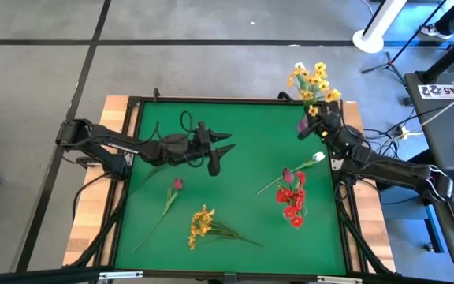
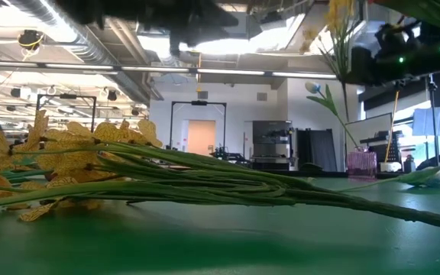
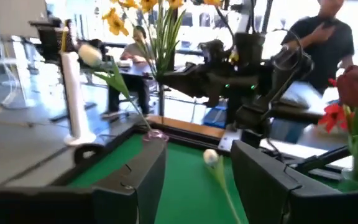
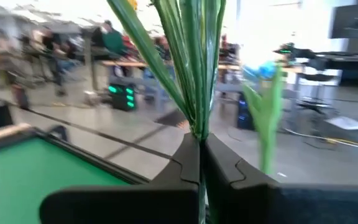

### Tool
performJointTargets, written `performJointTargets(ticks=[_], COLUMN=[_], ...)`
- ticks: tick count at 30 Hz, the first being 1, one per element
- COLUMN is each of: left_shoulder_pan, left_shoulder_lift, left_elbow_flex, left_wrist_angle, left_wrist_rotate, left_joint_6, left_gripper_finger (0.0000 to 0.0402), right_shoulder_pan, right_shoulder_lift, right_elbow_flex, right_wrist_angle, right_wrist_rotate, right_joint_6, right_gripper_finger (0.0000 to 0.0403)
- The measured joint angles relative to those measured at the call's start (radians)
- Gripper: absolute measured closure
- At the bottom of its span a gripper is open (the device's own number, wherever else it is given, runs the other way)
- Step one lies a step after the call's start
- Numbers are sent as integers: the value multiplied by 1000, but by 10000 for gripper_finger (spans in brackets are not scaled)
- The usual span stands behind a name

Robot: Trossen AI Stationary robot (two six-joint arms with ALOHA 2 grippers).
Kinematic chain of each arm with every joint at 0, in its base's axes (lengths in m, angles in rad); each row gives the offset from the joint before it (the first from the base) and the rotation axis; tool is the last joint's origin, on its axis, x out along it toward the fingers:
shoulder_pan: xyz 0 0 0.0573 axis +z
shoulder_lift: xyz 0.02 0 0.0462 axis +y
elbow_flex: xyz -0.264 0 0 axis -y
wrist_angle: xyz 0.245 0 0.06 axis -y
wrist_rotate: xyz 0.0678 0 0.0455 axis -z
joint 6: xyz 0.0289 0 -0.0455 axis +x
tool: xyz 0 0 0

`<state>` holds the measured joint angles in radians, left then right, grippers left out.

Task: Sort flowers into vase by color
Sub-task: Put the top yellow flowers into the purple vase

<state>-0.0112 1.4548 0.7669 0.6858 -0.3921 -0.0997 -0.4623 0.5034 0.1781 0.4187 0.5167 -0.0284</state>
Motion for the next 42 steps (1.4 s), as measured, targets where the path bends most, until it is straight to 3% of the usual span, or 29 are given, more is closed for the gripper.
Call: performJointTargets(ticks=[5, 17, 22, 30, 42], left_shoulder_pan=[22, 17, 17, 16, 17], left_shoulder_lift=[0, 0, 0, 0, 0], left_elbow_flex=[-74, -77, -77, -77, -77], left_wrist_angle=[116, 112, 110, 108, 101], left_wrist_rotate=[18, 21, 20, 21, 20], left_joint_6=[-55, -56, -61, -77, -77], left_gripper_finger=[227, 229, 229, 229, 229], right_shoulder_pan=[-61, -177, -216, -268, -273], right_shoulder_lift=[2, 5, 4, 14, 79], right_elbow_flex=[-27, -148, -165, -166, -168], right_wrist_angle=[2, 103, 191, 150, 184], right_wrist_rotate=[58, 65, 12, -36, -35], right_joint_6=[-34, 22, 24, 28, 78], right_gripper_finger=[403, 403, 403, 403, 403])
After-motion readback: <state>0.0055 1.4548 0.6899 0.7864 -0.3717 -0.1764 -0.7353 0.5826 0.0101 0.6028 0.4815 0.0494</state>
